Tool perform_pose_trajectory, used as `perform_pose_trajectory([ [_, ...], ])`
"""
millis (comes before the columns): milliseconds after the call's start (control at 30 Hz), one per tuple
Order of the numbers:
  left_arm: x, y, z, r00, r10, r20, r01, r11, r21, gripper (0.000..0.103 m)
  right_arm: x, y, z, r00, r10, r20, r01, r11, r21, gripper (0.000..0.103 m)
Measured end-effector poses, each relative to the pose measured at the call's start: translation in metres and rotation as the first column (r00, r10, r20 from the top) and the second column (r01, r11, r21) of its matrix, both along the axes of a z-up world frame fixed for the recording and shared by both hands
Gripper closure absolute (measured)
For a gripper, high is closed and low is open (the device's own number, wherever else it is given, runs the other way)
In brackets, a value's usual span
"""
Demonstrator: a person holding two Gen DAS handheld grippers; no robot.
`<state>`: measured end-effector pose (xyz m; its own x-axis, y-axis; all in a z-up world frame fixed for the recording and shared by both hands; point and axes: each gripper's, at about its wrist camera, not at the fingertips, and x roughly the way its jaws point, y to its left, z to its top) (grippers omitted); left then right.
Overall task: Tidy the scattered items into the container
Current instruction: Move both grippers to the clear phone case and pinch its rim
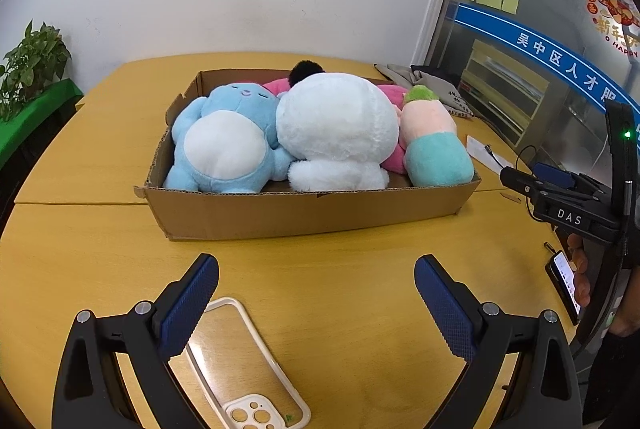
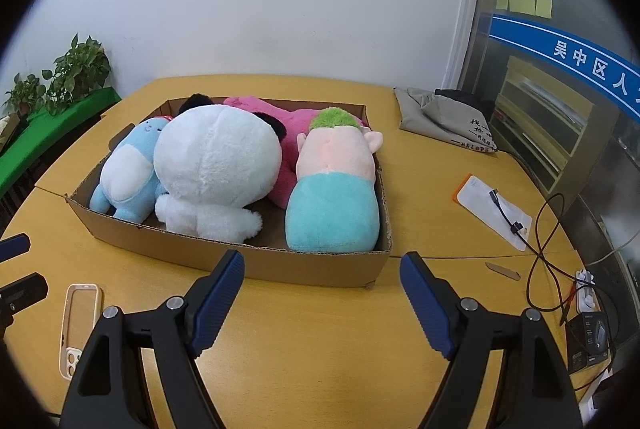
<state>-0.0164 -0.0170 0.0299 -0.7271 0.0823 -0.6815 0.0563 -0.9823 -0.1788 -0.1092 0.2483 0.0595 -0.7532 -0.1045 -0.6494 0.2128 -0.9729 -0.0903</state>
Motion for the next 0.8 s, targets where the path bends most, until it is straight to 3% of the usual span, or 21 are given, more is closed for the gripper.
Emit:
perform_pose_trajectory([
  [333,-0.004,-0.01,-0.007,1.0,-0.014,0.008,0.014,1.0,0.013,0.003,-0.005,0.001,-0.006,1.0,-0.002,0.017,0.002,1.0,-0.008,0.023],
  [533,0.001,-0.048,-0.023,0.998,0.004,0.068,-0.004,1.0,0.009,0.003,-0.004,-0.025,-0.025,0.989,0.108,0.106,-0.102,0.993,-0.061,0.023],
  [667,0.013,-0.085,-0.04,0.99,0.065,0.127,-0.068,0.997,0.019,0.003,0.01,-0.082,-0.062,0.917,0.323,0.233,-0.297,0.944,-0.142,0.023],
  [800,0.028,-0.113,-0.067,0.975,0.076,0.208,-0.095,0.992,0.08,0.005,0.033,-0.152,-0.103,0.79,0.507,0.343,-0.463,0.862,-0.208,0.024],
])
